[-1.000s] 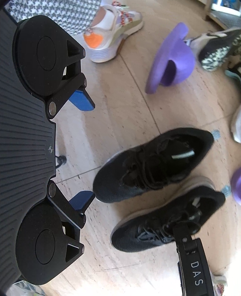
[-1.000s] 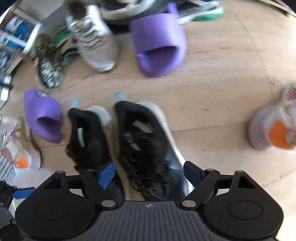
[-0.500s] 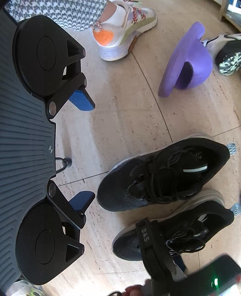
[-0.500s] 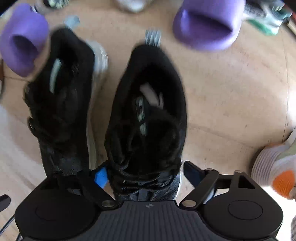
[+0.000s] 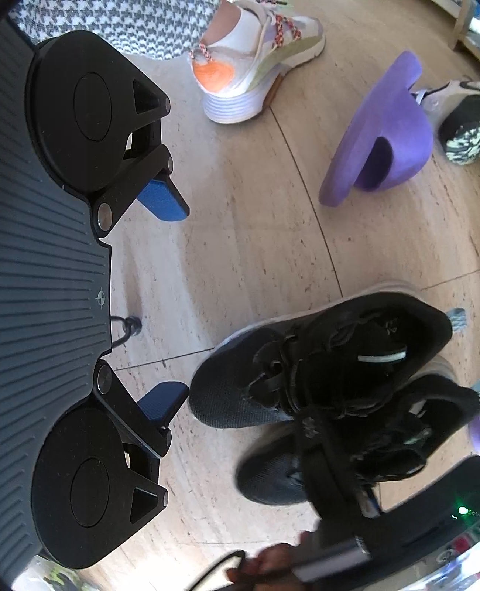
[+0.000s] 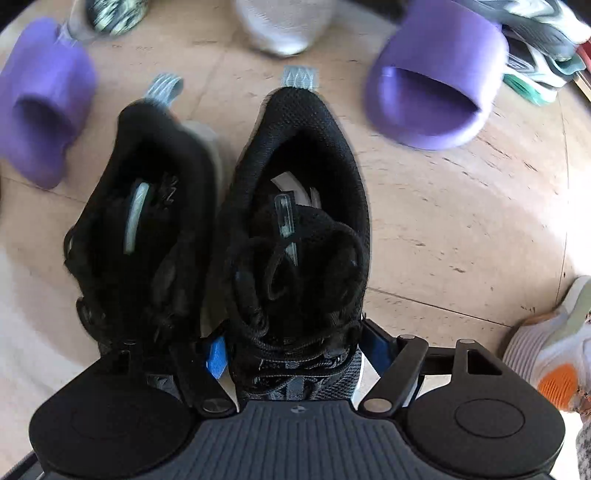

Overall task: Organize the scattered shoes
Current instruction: 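Lower the grey-soled sneaker beside the black sneaker and open the right tool, then reach the left tool to a purple slide and close on it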

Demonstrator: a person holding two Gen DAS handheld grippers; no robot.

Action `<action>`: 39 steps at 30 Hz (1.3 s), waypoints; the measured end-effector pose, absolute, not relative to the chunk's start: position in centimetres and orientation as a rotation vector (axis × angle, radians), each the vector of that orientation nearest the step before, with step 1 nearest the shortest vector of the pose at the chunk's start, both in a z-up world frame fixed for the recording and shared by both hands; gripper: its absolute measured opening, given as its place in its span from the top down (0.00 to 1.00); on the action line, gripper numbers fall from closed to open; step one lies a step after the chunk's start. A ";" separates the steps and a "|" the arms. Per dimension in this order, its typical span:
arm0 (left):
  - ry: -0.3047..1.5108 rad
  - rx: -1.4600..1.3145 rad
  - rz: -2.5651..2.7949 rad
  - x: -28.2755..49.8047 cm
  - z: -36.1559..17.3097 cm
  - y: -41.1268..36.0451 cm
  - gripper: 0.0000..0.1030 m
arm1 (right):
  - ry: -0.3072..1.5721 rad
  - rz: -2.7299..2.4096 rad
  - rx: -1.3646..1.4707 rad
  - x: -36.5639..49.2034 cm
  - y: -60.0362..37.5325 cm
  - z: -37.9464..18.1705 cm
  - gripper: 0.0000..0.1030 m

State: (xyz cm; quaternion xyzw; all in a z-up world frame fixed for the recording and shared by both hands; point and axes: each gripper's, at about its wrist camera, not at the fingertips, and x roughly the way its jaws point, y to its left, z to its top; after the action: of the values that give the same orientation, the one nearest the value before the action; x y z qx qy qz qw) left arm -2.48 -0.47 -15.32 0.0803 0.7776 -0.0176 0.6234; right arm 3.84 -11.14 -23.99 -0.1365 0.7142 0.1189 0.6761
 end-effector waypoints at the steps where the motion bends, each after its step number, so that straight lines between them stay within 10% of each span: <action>1: 1.784 0.191 -0.043 -2.5 -15.3 -0.6 0.06 | 1.628 0.271 -0.267 3.9 -11.1 -23.9 0.30; 10: 1.766 0.211 -0.023 -2.6 -14.7 -0.7 0.06 | 1.623 0.332 -0.219 3.9 -11.0 -21.8 0.10; 25: 1.621 -0.074 0.281 -1.4 -12.1 5.0 0.05 | 1.634 0.002 0.395 0.8 -21.6 -14.6 0.08; 39: 1.522 -0.119 0.497 7.6 -17.3 11.0 0.05 | 1.642 0.042 0.409 2.0 -19.8 -16.9 0.08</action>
State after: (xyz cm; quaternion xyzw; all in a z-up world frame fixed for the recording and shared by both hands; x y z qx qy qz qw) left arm 7.61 11.03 -17.33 -0.0535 0.6819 0.2228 0.6946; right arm 2.03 -19.81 -16.94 0.1810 0.7264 0.0184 0.6628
